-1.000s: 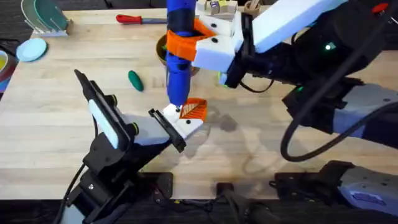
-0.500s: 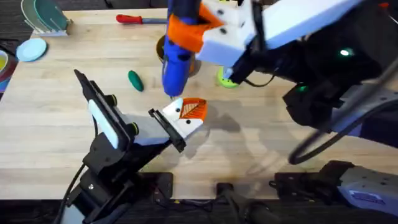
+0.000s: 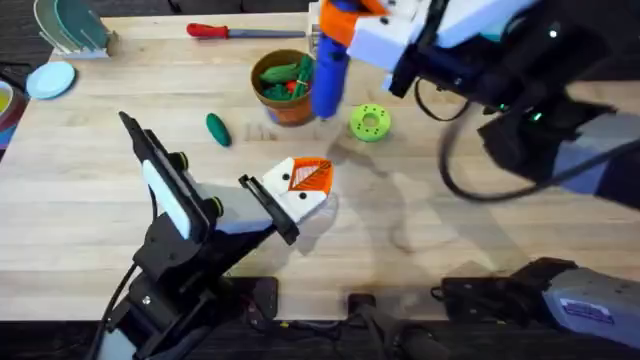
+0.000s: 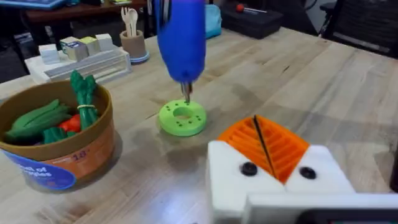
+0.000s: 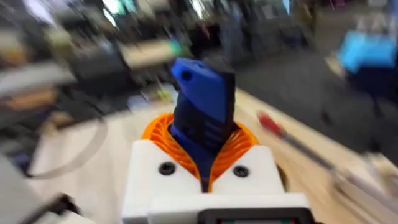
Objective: Pick up the gripper from the table and insert it into the empty holder that is missing its gripper. Then pick up a screw, insert it into the mounting hole, and use the screwdriver to tighten it. Finally, clean up the table by picking up the vegetable and placing it into the bucket.
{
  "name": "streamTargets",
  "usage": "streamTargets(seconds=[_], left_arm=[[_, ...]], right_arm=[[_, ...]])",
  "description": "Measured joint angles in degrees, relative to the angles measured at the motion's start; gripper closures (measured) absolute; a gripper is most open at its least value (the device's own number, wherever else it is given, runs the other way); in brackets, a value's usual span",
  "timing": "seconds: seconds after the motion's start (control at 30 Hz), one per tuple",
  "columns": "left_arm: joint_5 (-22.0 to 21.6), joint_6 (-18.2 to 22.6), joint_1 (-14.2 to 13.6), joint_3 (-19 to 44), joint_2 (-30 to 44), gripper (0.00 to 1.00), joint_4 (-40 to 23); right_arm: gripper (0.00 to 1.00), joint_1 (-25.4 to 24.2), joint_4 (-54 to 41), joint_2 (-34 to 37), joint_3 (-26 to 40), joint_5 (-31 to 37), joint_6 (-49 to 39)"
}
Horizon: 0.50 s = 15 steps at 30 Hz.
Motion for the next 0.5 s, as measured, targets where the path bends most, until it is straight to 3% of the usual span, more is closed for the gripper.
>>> streamTargets(seconds=[0.1,0.2,0.33,0.5], left_arm=[[0.0,0.0,0.0,0.0,0.0,0.988,0.0],[0.0,0.0,0.0,0.0,0.0,0.988,0.0],[0.0,0.0,0.0,0.0,0.0,0.988,0.0],[0.0,0.0,0.0,0.0,0.0,0.988,0.0]], right_arm=[[0.972,-4.0,-19.4,0.0,2.8,3.8,-10.5],[0.972,-7.7,-32.1,0.0,4.9,9.9,-20.2],[0.972,-10.8,-37.7,0.0,6.0,19.6,-32.0],[0.972,-11.2,-41.6,0.2,6.3,34.0,-48.5]])
